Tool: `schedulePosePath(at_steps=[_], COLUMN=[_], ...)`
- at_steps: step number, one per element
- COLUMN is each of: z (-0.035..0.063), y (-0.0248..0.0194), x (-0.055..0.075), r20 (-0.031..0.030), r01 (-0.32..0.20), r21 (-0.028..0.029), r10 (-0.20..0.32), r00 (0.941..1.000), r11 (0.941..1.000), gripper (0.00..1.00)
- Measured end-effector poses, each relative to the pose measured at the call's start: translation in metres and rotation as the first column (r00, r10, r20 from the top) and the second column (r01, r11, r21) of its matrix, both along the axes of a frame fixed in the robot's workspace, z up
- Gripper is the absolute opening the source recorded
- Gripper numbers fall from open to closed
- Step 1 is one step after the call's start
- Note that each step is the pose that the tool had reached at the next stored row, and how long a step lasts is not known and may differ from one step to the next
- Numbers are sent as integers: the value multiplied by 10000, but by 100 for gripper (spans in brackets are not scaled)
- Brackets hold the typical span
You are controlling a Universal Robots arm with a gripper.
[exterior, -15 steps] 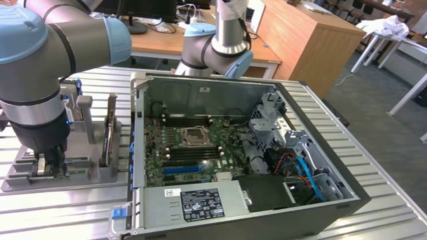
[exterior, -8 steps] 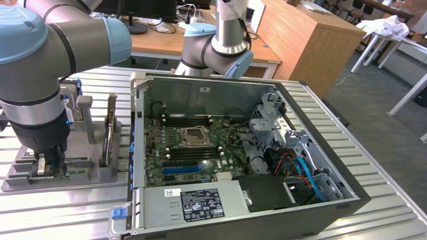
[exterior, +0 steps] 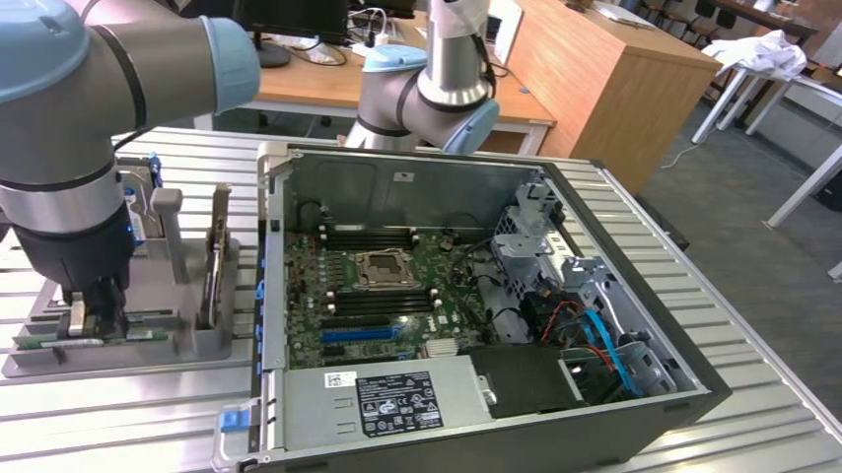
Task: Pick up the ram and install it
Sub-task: 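Pick up the ram and move it above insertion slot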
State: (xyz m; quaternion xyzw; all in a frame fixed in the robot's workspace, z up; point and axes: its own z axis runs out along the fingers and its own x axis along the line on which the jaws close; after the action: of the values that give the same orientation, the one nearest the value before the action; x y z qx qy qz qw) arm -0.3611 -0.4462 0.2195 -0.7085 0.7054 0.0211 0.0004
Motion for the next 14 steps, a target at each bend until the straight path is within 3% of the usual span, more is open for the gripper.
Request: schedulePosePath(at_steps=[14], z=[616], y=[0], x=[1], r20=[1], r01=[0], r21=[1], r10=[0], r00=[10000], r11=[10000], gripper=[11])
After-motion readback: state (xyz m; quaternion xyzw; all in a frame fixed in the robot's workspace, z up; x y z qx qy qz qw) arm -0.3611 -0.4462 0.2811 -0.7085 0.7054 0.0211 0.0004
